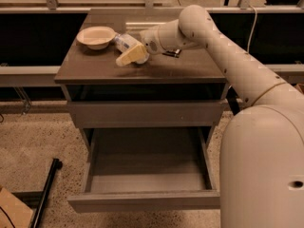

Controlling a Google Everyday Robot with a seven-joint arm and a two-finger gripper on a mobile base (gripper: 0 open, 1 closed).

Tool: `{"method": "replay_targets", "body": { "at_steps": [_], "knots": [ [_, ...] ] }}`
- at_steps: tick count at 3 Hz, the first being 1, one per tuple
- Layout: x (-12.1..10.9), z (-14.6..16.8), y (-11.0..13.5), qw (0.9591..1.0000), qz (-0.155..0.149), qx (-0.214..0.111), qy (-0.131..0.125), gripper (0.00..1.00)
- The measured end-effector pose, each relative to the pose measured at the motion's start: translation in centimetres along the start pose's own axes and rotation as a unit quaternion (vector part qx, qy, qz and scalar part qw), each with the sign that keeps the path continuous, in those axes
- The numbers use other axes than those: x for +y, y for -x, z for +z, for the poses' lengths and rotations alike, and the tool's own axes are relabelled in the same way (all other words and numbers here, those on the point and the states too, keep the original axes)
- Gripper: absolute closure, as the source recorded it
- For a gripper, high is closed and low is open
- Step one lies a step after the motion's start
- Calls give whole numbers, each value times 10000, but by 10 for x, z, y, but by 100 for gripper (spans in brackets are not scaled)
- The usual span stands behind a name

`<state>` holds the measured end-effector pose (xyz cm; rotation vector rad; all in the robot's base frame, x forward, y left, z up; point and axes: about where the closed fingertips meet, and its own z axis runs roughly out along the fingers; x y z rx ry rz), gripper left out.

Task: Place blue plastic bottle into middle drawer

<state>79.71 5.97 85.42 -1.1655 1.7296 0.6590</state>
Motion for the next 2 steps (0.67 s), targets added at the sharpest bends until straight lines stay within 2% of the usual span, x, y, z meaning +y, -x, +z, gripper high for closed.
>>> {"method": "replay_targets", "body": {
  "at_steps": [1, 2],
  "knots": [
    [-9, 17, -5, 9999, 29, 45, -87, 19],
    [-13, 15, -5, 9996, -44, 43, -264, 42]
  ]
}}
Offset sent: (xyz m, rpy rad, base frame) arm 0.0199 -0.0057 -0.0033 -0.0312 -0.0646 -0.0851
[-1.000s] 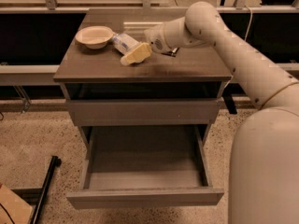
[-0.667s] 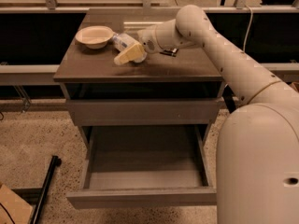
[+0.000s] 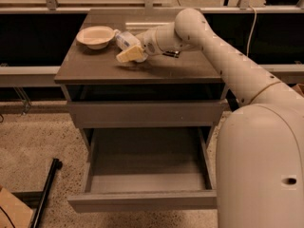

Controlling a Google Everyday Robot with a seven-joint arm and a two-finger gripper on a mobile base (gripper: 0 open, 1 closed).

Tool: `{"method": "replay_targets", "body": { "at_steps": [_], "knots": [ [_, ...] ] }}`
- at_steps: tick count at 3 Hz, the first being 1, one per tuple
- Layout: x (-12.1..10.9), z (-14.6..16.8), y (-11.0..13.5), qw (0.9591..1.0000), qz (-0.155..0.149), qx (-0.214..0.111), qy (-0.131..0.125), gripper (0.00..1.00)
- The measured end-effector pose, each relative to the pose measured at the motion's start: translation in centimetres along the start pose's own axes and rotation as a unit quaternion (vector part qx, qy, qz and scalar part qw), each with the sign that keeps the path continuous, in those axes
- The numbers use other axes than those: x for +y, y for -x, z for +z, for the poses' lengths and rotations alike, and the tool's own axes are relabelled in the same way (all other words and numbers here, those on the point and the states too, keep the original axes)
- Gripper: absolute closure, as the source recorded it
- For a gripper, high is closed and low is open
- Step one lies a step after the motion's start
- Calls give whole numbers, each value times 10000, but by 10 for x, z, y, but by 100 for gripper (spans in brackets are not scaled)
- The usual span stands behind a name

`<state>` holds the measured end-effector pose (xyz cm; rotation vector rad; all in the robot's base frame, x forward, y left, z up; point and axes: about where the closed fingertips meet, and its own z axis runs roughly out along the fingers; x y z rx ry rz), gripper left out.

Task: Place blue plastic bottle into middle drawer

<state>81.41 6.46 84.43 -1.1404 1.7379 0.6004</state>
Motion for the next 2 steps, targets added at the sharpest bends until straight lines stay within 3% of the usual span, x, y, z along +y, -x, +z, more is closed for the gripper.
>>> {"method": "replay_targets", "body": {
  "at_steps": [1, 2],
  "knots": [
    [-3, -17, 0, 9997, -10, -58, -250, 65],
    [-1, -51, 2, 9984, -206, 20, -526, 95]
  ]
}}
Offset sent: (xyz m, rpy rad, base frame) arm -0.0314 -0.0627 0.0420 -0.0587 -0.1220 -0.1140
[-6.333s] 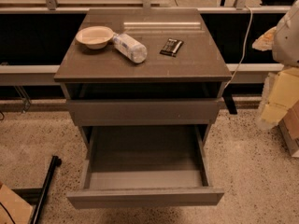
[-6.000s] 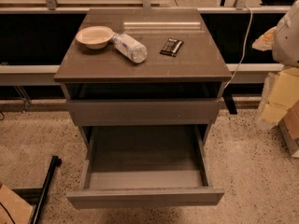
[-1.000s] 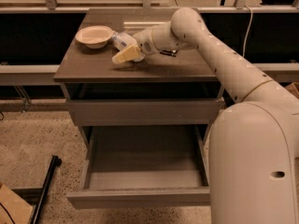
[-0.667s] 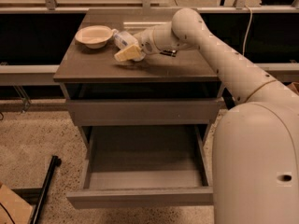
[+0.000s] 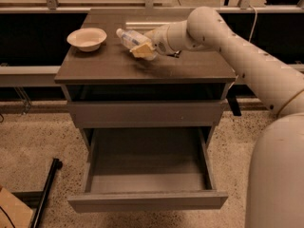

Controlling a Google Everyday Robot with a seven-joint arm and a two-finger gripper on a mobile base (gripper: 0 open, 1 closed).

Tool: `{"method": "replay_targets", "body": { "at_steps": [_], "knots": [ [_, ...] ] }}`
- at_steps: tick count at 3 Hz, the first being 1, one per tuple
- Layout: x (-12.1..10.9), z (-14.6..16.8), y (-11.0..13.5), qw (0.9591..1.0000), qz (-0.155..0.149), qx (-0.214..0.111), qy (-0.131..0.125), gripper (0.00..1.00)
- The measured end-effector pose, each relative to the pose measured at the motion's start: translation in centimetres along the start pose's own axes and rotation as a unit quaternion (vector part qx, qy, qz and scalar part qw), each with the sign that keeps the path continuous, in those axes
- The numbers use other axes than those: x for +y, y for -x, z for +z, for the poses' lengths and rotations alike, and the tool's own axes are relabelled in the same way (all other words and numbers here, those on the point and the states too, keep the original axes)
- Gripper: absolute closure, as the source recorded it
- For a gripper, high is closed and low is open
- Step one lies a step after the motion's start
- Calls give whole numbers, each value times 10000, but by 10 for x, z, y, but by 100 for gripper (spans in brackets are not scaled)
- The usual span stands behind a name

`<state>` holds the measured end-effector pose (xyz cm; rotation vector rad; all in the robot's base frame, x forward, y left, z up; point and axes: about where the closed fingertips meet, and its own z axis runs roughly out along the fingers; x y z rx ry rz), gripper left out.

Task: Place blue plastic bottle into middle drawer

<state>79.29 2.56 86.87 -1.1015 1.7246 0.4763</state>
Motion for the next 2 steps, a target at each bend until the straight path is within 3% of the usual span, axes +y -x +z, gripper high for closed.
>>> {"method": "replay_targets", "body": {
  "at_steps": [1, 2],
  "knots": [
    [-1, -30, 4, 9997, -147, 84, -159, 100],
    [4, -71, 7, 9990, -408, 131, -140, 100]
  ]
}}
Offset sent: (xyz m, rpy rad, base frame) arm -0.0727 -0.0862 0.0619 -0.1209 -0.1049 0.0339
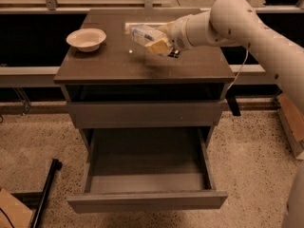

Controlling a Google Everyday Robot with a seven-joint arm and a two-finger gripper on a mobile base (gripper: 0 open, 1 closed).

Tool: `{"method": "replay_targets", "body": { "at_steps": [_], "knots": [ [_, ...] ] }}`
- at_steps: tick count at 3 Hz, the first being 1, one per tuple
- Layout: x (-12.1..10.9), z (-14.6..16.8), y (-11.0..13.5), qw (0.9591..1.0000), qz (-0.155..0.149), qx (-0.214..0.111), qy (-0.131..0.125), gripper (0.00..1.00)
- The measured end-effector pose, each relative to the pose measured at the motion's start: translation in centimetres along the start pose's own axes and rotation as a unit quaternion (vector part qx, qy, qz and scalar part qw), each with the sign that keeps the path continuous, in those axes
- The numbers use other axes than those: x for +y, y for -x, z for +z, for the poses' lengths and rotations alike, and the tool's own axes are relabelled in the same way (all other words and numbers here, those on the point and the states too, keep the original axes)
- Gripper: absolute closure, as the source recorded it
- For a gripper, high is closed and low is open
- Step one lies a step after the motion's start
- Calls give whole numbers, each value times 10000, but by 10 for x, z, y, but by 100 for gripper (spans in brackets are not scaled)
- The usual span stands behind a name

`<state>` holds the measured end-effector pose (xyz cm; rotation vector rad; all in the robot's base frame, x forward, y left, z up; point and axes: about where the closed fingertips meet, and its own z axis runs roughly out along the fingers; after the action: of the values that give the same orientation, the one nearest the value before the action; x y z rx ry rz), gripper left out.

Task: Place blue plastic bottle into middle drawer

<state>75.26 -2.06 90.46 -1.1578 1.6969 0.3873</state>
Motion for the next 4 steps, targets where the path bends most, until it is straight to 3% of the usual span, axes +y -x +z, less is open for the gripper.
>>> {"method": "replay_targets", "body": {
  "at_steps": [1, 2, 3, 4],
  "knots": [
    [3, -40, -2, 9990, -344, -124, 269, 100],
    [12, -81, -8, 9933, -838, -348, 723, 100],
    [39, -115, -52, 9805, -1090, -255, 1613, 100],
    [64, -129, -94, 9709, -743, -43, 2278, 100]
  ]
}}
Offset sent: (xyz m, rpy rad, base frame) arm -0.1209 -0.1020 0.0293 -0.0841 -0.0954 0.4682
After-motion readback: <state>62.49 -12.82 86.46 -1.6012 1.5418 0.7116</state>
